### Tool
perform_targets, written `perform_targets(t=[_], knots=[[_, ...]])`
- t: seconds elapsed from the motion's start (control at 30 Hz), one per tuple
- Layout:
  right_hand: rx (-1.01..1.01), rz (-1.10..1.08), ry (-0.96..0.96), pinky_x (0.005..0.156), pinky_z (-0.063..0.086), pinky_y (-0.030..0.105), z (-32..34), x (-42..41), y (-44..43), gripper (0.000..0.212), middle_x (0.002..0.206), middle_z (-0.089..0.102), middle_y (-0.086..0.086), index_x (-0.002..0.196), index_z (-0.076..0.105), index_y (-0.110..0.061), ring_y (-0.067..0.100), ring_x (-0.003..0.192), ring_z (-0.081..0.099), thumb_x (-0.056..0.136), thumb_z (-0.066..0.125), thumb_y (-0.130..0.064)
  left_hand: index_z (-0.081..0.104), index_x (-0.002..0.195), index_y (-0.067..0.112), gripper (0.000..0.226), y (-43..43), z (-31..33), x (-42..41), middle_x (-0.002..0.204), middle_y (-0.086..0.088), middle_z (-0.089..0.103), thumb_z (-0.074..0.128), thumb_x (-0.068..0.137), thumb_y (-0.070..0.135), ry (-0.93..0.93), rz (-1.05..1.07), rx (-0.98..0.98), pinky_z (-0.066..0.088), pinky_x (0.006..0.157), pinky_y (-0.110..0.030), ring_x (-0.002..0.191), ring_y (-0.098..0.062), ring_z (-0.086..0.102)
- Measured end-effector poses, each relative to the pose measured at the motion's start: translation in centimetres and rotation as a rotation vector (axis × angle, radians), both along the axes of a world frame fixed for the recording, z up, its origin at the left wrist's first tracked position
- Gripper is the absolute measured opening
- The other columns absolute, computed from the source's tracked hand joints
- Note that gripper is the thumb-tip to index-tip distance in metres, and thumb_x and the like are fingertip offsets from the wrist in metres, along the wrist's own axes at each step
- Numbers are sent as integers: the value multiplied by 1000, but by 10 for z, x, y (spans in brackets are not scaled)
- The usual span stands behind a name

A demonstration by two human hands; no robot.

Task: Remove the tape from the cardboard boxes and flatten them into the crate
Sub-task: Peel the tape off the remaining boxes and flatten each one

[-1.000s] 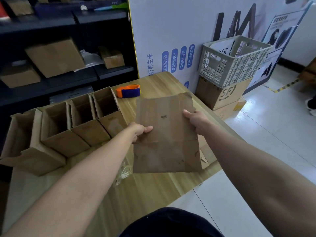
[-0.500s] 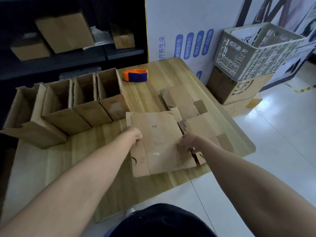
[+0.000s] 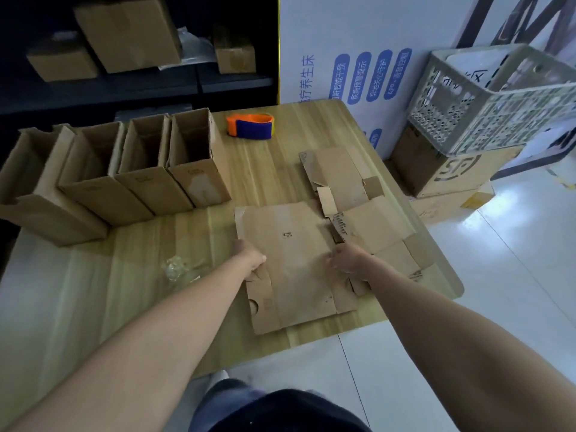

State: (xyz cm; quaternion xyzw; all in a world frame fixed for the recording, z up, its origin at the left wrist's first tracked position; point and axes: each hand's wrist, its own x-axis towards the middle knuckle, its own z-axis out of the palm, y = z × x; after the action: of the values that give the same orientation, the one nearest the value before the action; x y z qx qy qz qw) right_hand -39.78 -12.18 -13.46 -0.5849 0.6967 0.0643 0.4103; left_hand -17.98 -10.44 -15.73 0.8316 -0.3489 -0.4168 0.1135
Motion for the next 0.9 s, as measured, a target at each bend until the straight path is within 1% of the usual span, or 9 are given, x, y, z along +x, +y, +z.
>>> perform_targets(t=[0.07,0.17,0.3,0.43,0.6,0.67,0.73,0.83,0.9], knots=[[-34,38,44,84,44,29,-4,0,-4,34,121,60,18,121,59,-1,31,114,56,89,57,-13,36,134,1,75,3,1,-2,134,-15,46,78,76,21,-126,-79,21,47,87,-33,115,-31,54],[-69,205,133,84,44,28,-12,4,-6,39,124,57,15,122,56,-3,29,115,54,86,61,-16,25,142,17,88,9,-2,-1,147,-9,21,79,73,24,-317,-283,-25,42,97,-40,129,-33,35],[-107,443,250,97,39,34,-26,5,-5,56,132,42,13,131,45,-5,30,124,41,83,66,-24,43,139,22,69,9,-18,3,143,-1,35,73,78,17,-270,-620,-117,34,105,-36,130,-27,34],[-119,515,321,103,39,40,-37,5,-6,62,138,37,12,133,40,-5,31,132,30,82,67,-28,38,143,25,73,6,-26,8,150,3,28,72,80,12,-235,-638,-104,21,114,-37,141,-27,20],[-72,526,347,104,38,39,-29,8,-6,55,139,39,14,136,39,-5,33,131,35,89,58,-25,33,146,26,77,4,-25,14,153,3,25,72,80,18,-260,-741,-91,20,115,-38,142,-27,17],[-130,408,349,90,48,37,-21,11,-4,35,126,54,13,123,54,-7,32,115,52,88,52,-15,36,144,22,73,2,-17,17,151,1,27,72,81,18,-226,-747,-102,23,112,-35,139,-27,24],[-235,277,348,81,50,35,-7,23,-2,30,115,60,13,113,59,-9,32,105,58,87,45,-7,44,140,17,60,-2,-6,26,146,-3,35,68,84,15,-182,-680,-178,31,106,-32,132,-26,37],[-373,258,276,88,49,35,22,58,-11,40,124,58,15,130,52,-13,33,111,56,92,43,-9,50,133,17,45,-8,20,47,145,-6,38,60,89,13,-161,-555,-303,35,102,-32,129,-27,42],[-449,284,164,83,48,32,44,93,-22,43,127,57,14,137,47,-15,31,110,57,94,46,-15,55,128,17,38,-14,41,63,139,-8,44,56,90,12,-171,-536,-381,38,97,-31,124,-27,46]])
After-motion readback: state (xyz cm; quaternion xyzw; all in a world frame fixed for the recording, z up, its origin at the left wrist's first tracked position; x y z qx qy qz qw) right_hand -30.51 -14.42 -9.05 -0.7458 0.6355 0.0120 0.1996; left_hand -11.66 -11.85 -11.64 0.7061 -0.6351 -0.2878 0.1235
